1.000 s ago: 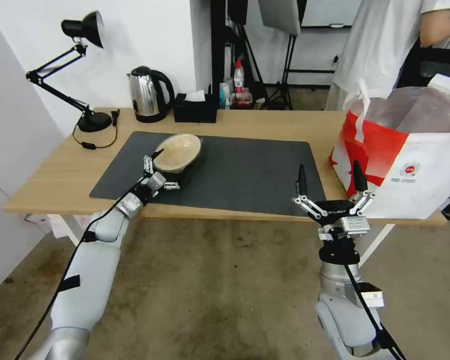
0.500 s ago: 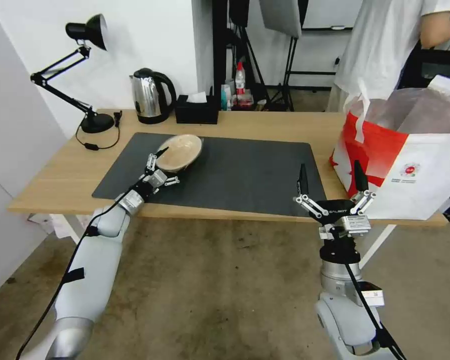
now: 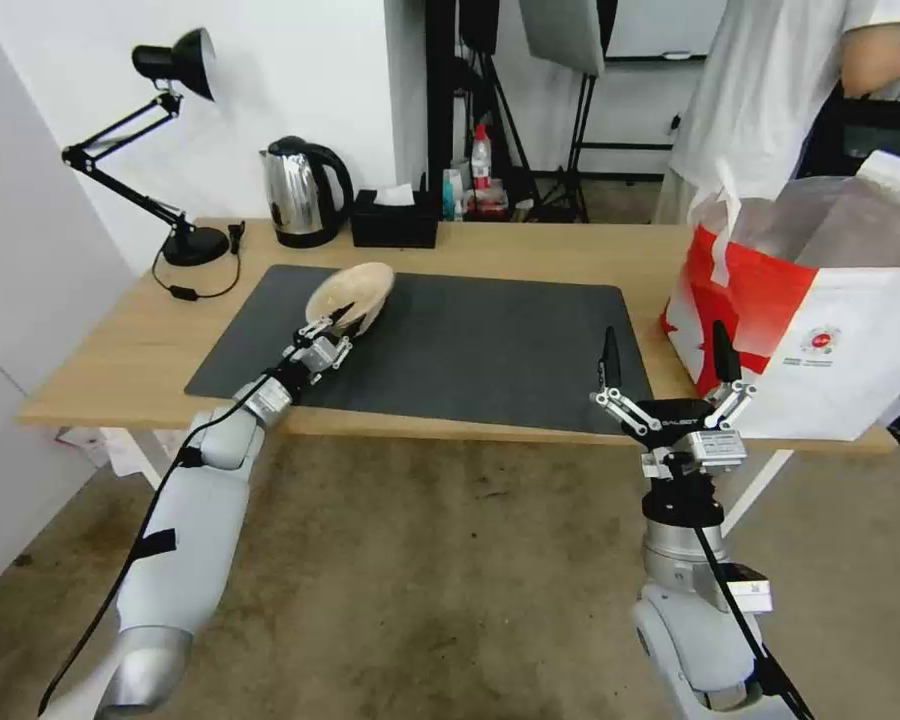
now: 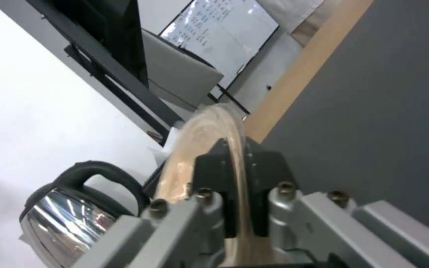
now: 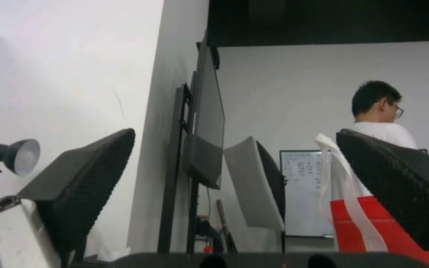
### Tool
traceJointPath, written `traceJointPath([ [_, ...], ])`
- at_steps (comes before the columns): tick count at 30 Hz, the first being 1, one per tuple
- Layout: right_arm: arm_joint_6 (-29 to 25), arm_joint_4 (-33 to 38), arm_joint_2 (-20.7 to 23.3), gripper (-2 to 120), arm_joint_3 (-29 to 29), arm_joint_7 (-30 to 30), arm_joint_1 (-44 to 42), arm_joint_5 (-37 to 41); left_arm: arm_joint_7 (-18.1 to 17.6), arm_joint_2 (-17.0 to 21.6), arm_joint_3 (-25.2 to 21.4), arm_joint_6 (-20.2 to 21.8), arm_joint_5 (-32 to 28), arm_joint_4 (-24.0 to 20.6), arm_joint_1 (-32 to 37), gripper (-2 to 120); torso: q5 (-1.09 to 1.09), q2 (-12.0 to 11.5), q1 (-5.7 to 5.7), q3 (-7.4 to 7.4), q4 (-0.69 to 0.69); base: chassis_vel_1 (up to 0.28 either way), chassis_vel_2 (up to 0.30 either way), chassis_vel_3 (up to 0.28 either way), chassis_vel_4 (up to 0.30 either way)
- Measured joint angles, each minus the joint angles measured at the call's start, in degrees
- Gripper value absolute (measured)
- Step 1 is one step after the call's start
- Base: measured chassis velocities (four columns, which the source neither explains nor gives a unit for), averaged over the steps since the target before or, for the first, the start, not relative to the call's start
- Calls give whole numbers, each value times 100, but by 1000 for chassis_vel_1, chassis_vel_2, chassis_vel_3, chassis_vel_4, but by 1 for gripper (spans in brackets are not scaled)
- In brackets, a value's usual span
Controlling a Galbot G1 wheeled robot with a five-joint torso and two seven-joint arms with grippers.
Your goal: Pick up the trash from the table and place it into the takeout bag.
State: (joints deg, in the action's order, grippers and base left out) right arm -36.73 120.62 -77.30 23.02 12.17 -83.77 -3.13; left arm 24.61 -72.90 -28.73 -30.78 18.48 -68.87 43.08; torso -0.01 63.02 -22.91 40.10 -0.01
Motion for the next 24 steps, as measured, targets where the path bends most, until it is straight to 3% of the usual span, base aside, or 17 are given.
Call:
traceJointPath([
  [18,11,53,17,100,-22,-4,18,3,-41,62,-23,-13,-30,-7,57,0,0,1,0,0,0,0,0,0,0],
  [24,14,139,27,100,14,-6,-47,3,-135,94,54,1,-33,-297,94,0,-15,-10,-11,9,6,0,0,0,0],
])
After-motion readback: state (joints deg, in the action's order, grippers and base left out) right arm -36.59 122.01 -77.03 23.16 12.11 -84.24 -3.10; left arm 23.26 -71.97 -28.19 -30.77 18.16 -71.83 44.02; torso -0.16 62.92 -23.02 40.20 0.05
